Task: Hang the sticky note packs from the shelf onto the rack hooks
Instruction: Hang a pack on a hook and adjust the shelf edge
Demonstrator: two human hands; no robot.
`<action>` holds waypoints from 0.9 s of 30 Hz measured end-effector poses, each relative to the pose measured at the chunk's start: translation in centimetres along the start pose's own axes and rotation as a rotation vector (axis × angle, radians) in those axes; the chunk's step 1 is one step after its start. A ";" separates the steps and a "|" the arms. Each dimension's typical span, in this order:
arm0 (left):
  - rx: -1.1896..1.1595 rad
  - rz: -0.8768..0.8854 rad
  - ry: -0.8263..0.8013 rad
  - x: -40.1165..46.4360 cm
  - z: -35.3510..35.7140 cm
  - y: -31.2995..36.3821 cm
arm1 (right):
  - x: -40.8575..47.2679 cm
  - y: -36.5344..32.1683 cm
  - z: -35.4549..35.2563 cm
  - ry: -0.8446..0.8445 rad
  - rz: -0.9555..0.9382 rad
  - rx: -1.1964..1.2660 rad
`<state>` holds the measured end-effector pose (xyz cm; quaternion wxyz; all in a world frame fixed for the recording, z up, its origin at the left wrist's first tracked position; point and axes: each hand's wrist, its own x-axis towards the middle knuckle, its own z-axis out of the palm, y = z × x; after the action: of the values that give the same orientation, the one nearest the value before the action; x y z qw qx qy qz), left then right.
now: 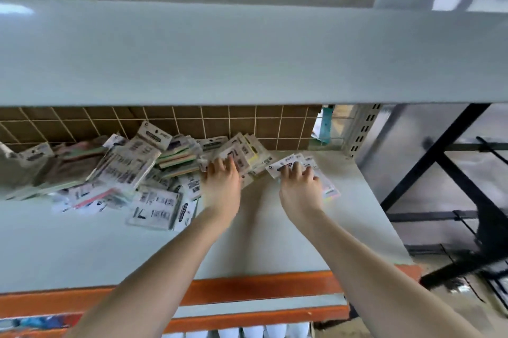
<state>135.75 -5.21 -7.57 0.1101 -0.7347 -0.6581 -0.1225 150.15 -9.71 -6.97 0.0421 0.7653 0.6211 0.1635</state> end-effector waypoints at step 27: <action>-2.054 -0.816 -0.460 -5.9 -3.4 -2.3 | -5.2 4.4 -0.7 0.029 0.806 1.795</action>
<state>132.76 -11.61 -6.24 -0.7184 -0.2124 -0.4412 -0.4942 153.20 -15.82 -6.19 -0.6213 0.6656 0.2078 -0.3575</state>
